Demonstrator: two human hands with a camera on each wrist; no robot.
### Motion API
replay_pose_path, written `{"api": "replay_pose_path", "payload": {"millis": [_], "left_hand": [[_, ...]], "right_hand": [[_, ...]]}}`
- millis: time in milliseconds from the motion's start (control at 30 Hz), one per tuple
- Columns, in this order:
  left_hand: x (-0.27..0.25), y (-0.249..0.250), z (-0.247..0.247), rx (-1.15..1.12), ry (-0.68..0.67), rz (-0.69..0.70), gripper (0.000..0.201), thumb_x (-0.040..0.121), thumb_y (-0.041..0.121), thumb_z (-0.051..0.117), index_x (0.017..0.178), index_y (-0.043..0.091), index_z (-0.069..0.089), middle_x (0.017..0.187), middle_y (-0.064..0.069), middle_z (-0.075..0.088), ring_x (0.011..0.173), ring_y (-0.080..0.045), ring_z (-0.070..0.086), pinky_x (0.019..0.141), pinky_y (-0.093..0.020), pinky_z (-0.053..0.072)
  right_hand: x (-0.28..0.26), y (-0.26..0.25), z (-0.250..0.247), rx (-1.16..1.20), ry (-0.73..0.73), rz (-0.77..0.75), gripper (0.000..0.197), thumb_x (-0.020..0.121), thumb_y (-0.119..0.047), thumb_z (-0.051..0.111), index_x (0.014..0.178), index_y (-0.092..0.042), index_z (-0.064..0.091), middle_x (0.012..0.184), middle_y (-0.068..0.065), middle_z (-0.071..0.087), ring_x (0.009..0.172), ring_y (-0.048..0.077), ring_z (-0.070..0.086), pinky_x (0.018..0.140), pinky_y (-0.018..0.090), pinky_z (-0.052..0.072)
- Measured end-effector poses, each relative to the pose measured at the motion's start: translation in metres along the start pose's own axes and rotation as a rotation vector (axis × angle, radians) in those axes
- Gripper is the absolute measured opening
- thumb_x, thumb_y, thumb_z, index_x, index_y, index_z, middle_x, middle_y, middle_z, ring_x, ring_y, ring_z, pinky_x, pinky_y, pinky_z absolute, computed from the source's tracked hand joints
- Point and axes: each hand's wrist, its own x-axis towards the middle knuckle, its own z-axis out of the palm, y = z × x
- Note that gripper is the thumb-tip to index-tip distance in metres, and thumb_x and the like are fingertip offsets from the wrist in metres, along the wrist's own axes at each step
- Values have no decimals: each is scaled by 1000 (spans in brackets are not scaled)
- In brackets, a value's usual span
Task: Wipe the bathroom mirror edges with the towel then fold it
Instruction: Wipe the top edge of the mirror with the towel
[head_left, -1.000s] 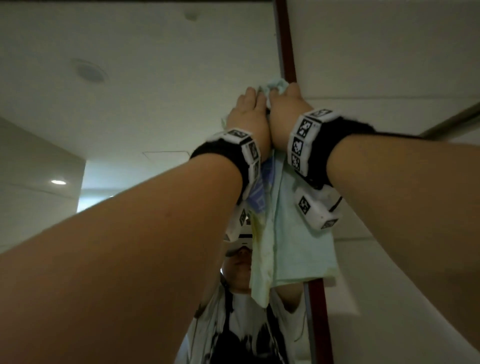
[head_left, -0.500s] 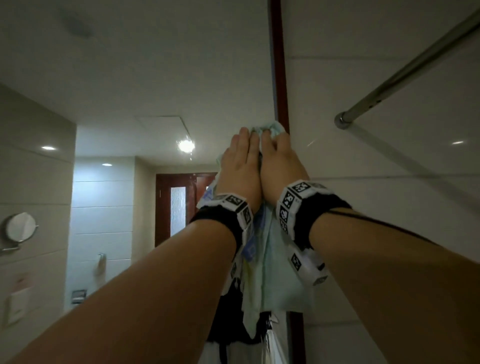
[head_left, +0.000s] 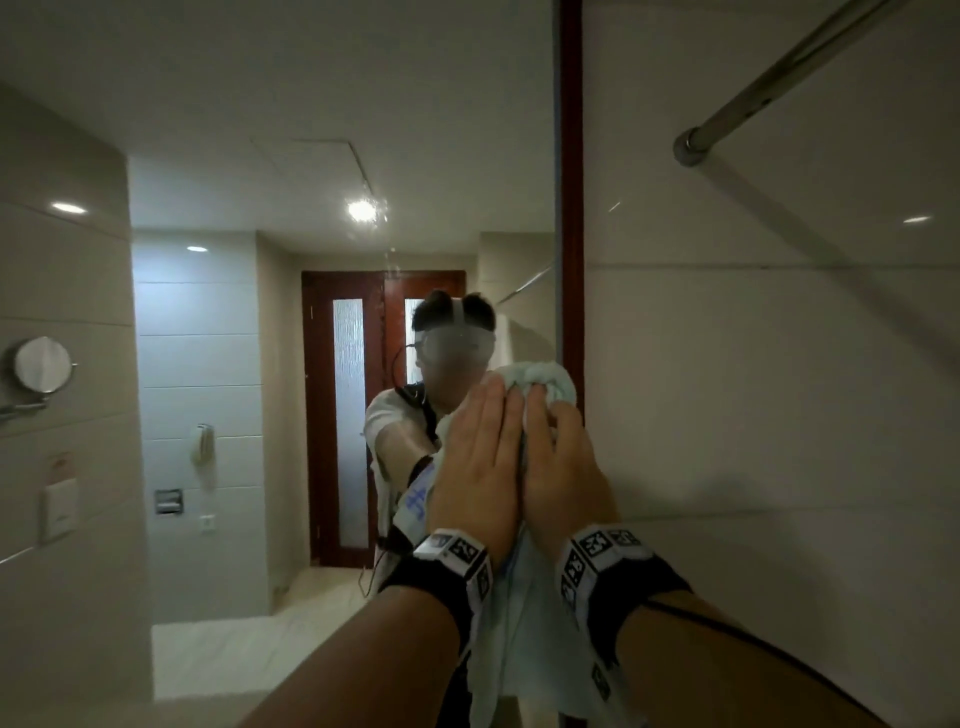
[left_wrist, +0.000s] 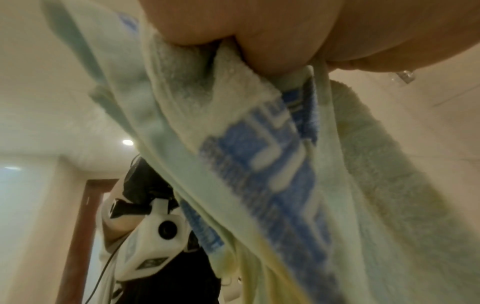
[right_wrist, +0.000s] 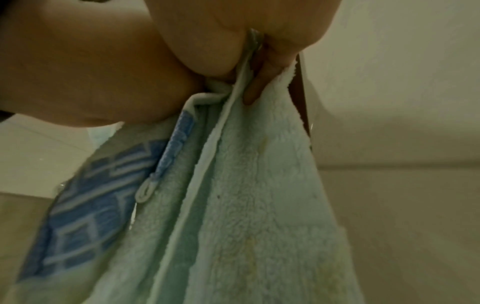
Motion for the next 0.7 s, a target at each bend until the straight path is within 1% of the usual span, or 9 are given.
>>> {"api": "replay_pose_path", "payload": {"millis": [33, 100, 167, 200, 333, 433, 533, 600, 700], "left_hand": [[-4, 0, 1, 1, -21, -5, 78, 101, 28, 54, 162, 15, 6, 170, -8, -1, 157, -22, -1, 127, -43, 9], [-1, -4, -7, -45, -66, 11, 75, 103, 29, 49, 162, 17, 6, 170, -5, -6, 156, -19, -8, 127, -41, 4], [10, -9, -22, -91, -107, 37, 73, 103, 30, 46, 163, 20, 3, 170, -1, -10, 155, -15, -14, 128, -39, 1], [19, -11, -30, -96, -111, 42, 75, 103, 29, 47, 162, 22, 1, 169, 0, -12, 155, -15, -16, 128, -39, 0], [88, -15, -78, -34, -87, 37, 87, 97, 27, 59, 162, 25, 1, 169, 1, -14, 152, -18, -19, 126, -42, -5], [151, -14, -120, 170, -22, 58, 95, 90, 31, 69, 162, 26, 7, 169, -8, 0, 155, -34, 0, 125, -50, 10], [201, -13, -148, 334, 48, -73, 88, 86, 42, 66, 158, 44, 15, 149, -14, 25, 134, -39, 28, 110, -52, 30], [214, -16, -147, 266, 72, -114, 78, 93, 32, 60, 156, 48, 17, 135, -13, 32, 122, -37, 35, 103, -48, 39], [208, -21, -132, 210, 149, -73, 77, 93, 13, 58, 158, 38, 25, 133, -16, 37, 119, -37, 40, 96, -46, 48]], "right_hand": [[-5, 4, 3, -1, -13, -22, 53, 99, -14, 42, 151, -10, 32, 148, 16, 39, 132, 33, 45, 107, 45, 44], [-5, 10, 7, -59, 24, -102, 60, 99, -13, 48, 155, -11, 24, 145, 15, 38, 122, 31, 53, 102, 42, 49], [3, 7, 4, -66, 42, -99, 62, 100, -16, 42, 156, -13, 16, 140, 13, 36, 111, 31, 58, 96, 43, 53], [11, 2, -2, -75, 41, -89, 63, 99, -17, 38, 156, -14, 13, 140, 13, 32, 111, 33, 58, 96, 45, 53], [77, -26, -41, -33, -50, -40, 73, 99, -19, 42, 159, -22, 0, 150, 8, 16, 128, 35, 44, 111, 45, 40], [148, -51, -73, -115, -44, -28, 78, 99, -19, 48, 159, -21, -1, 154, 12, 14, 130, 38, 42, 113, 43, 38], [204, -66, -97, -144, -27, -36, 75, 99, -27, 52, 159, -25, 7, 153, 14, 17, 128, 41, 45, 111, 43, 40], [220, -66, -97, -148, 15, -59, 68, 99, -31, 51, 157, -28, 15, 148, 13, 23, 124, 42, 48, 108, 43, 43], [221, -55, -85, -187, 103, -153, 64, 98, -22, 51, 155, -29, 22, 142, 14, 31, 113, 40, 53, 98, 41, 49]]}}
